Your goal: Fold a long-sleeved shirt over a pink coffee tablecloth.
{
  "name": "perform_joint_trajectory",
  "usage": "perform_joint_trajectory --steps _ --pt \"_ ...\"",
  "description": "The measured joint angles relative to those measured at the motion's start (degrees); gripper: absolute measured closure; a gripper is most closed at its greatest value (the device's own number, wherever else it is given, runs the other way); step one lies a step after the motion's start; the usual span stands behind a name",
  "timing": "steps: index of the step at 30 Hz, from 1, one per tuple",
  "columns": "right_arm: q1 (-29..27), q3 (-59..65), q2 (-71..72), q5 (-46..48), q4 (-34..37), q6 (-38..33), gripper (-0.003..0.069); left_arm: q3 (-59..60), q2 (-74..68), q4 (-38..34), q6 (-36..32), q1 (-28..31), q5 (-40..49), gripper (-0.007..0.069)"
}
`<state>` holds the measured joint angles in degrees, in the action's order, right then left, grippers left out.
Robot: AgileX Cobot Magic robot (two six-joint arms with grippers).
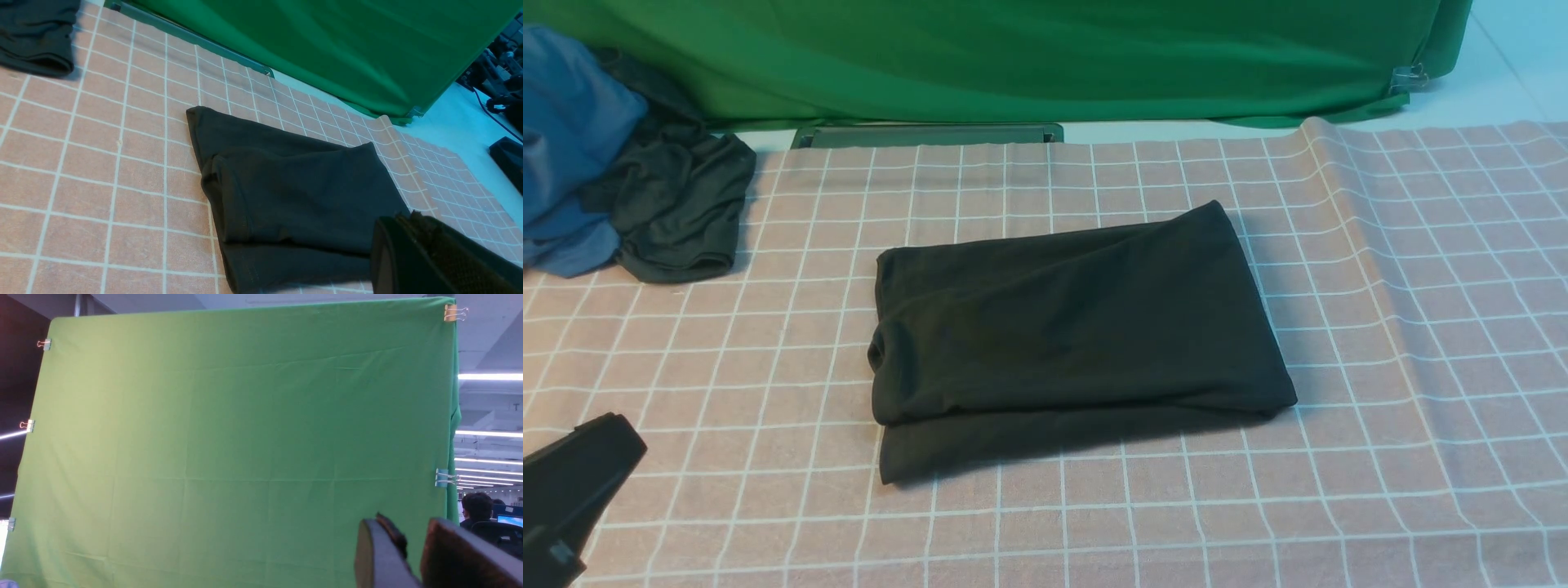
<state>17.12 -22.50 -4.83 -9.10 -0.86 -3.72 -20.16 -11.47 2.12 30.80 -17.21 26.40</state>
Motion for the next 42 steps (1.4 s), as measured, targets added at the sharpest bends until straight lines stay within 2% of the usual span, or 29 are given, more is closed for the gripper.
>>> perform_joint_trajectory --steps 7,21,26,30,31,36,39,42 --pt "0.00 0.00 0.00 0.00 0.00 0.11 0.0424 0.00 0.00 0.00 0.00 0.00 0.00 0.0611" --pt "0.00 0.00 0.00 0.00 -0.06 0.15 0.0424 0.00 0.00 0.34 -0.37 0.00 0.00 0.0611" --pt "0.00 0.00 0.00 0.00 -0.06 0.15 0.0424 0.42 0.22 -0.36 -7.45 0.44 -2.13 0.0611" --pt "0.00 0.00 0.00 0.00 -0.06 0.15 0.0424 3.38 1.84 -4.17 -15.02 3.90 -7.15 0.0611" --pt "0.00 0.00 0.00 0.00 -0.06 0.15 0.0424 5.80 3.33 -6.13 -17.58 6.95 -9.97 0.0611" --pt "0.00 0.00 0.00 0.00 -0.11 0.15 0.0424 16.42 8.41 -8.13 -19.90 15.23 -18.09 0.0611" --pt "0.00 0.00 0.00 0.00 -0.11 0.20 0.0421 20.16 10.98 -8.50 -20.36 17.43 -17.87 0.0611" --pt "0.00 0.00 0.00 0.00 -0.17 0.29 0.0416 20.48 11.34 -7.69 -20.56 17.79 -13.85 0.0611"
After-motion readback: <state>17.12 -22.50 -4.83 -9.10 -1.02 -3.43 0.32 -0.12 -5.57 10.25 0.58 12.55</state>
